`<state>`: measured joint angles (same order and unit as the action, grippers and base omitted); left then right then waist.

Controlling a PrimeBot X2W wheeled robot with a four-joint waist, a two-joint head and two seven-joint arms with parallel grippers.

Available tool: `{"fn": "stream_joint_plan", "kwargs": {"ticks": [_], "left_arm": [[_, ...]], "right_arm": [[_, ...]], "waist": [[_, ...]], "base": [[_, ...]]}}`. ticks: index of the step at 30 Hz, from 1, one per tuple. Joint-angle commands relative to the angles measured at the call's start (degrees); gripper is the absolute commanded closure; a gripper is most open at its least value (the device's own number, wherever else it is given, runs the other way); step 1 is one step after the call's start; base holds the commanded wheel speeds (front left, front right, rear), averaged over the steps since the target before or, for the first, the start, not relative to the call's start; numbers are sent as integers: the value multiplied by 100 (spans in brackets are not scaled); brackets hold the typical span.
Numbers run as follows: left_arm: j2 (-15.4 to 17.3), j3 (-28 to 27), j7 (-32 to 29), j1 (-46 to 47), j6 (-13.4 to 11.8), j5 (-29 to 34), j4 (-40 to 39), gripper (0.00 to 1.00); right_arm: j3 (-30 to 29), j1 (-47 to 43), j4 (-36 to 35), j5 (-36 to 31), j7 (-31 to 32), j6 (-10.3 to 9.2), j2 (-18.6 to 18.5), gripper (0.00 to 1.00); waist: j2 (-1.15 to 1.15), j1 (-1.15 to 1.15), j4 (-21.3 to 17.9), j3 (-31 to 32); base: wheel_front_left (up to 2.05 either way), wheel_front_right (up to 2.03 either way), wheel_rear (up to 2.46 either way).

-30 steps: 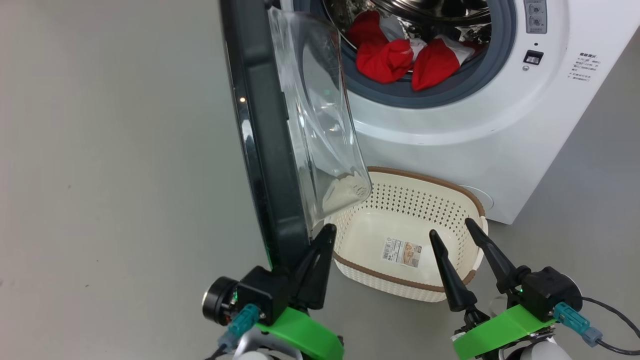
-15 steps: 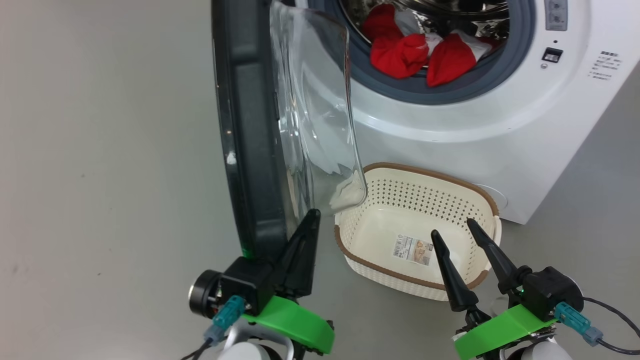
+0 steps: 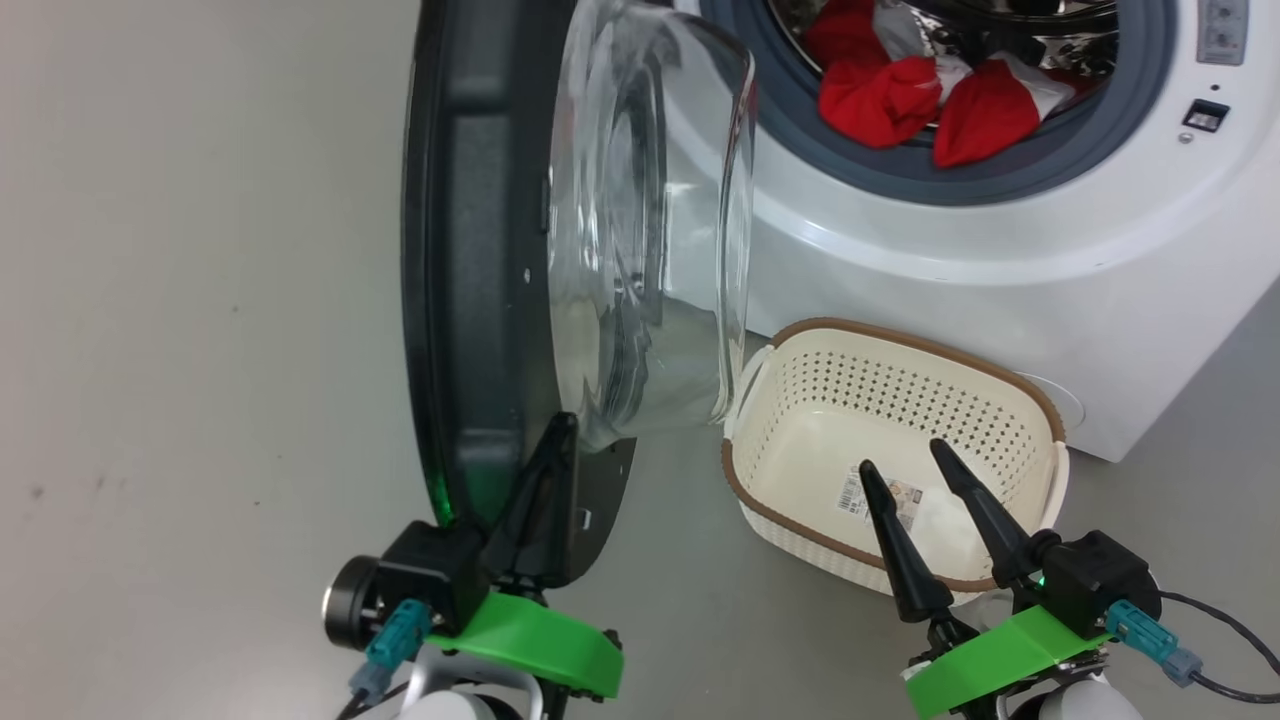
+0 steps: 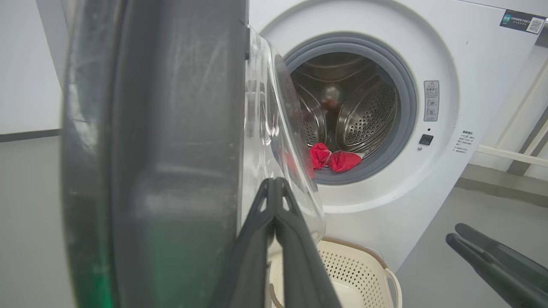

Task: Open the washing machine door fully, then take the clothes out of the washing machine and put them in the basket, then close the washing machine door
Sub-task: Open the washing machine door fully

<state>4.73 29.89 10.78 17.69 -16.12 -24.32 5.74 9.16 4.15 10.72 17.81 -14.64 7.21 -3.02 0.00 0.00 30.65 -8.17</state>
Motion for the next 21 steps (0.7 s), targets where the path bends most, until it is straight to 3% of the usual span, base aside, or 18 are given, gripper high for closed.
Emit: {"fn": "stream_joint_plan", "kwargs": {"ticks": [1,21], "left_arm": [[183,-313,56,11,-110,-27,-89,100],[629,-1369,326,-80,-472,-303,160,100]], "right_arm": [[153,239,-128,40,-36,28,14,0],[187,248,-156,-157,-36,28,14,0]], "waist": [[0,0,86,-47],[0,0,32,-128]], "base": [[0,0,0],[0,0,0]]}}
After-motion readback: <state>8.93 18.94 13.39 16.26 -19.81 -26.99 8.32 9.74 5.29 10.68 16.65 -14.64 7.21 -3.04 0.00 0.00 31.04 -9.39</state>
